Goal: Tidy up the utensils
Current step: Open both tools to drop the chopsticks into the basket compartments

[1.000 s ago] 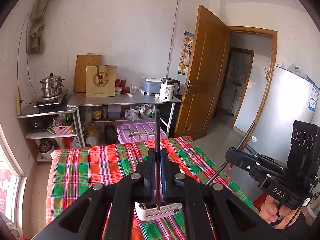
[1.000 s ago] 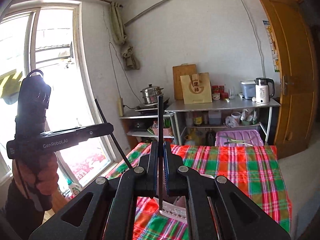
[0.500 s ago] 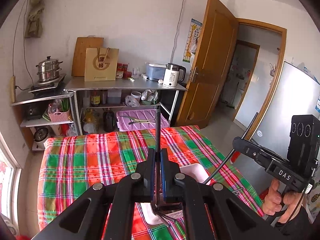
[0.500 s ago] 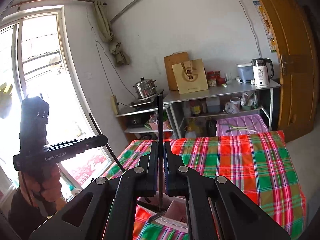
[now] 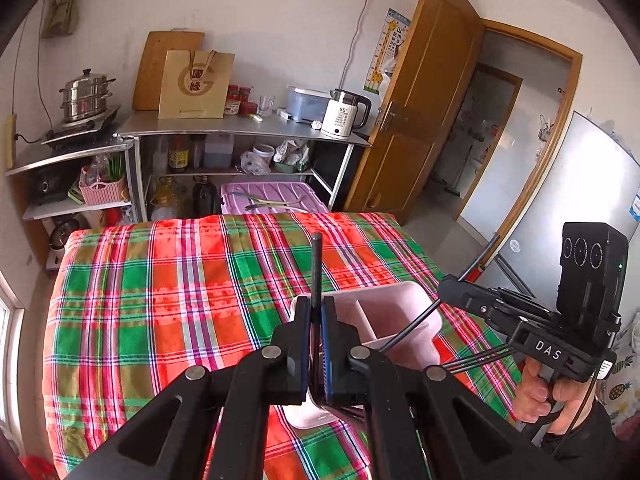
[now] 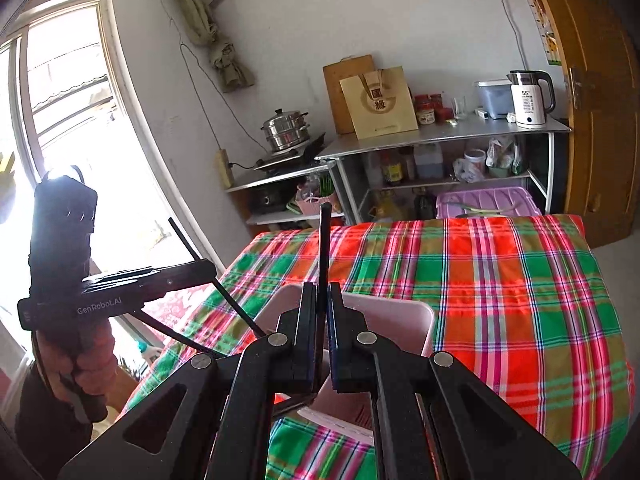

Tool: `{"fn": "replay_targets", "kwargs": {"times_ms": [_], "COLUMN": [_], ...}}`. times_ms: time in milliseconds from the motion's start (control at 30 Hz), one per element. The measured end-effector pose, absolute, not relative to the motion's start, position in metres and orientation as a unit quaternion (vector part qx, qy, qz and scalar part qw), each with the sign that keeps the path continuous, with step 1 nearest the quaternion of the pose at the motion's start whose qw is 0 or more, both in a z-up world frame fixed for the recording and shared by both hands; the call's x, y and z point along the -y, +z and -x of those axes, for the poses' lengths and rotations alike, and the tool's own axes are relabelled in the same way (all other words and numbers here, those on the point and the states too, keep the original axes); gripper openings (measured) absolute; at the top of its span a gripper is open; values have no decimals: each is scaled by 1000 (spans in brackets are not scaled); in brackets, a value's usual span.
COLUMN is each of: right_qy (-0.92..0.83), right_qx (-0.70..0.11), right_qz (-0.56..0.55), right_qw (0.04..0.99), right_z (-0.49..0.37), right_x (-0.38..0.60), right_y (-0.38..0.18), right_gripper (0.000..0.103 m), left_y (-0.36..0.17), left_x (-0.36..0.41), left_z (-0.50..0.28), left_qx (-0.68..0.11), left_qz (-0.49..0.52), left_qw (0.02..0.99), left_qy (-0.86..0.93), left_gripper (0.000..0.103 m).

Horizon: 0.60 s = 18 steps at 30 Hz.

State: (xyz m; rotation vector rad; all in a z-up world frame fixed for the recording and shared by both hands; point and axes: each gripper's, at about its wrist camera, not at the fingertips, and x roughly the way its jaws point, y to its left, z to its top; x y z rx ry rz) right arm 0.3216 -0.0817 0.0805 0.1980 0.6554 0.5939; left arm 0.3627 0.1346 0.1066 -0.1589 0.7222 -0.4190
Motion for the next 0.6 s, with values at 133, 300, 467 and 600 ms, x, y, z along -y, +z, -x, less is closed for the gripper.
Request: {"fn": "replay_targets", "kwargs": {"times_ms": [133, 300, 467, 600], "right_qy": [291, 284, 282, 280], "right_qx": [-325, -324, -308, -295], "right_qz": [-96, -92, -94, -95], "right_qw": [895, 898, 904, 908], "right_z": [-322, -319, -311, -300], "right_x": [80, 84, 89, 94], "right_y": [78, 83, 95, 105], "right_gripper": [5, 11, 12, 16], "left_y": [101, 106, 119, 132], "left_x": [-133, -134, -141, -145], "left_z": [-363, -360, -350, -338], "left_qx": [-355, -349, -329, -310], "left_qz": [81, 82, 92, 97], "left_qw": [907, 910, 917, 923], "left_qy": [-211, -210, -207, -206], "left_gripper": [6, 7, 18, 25]}}
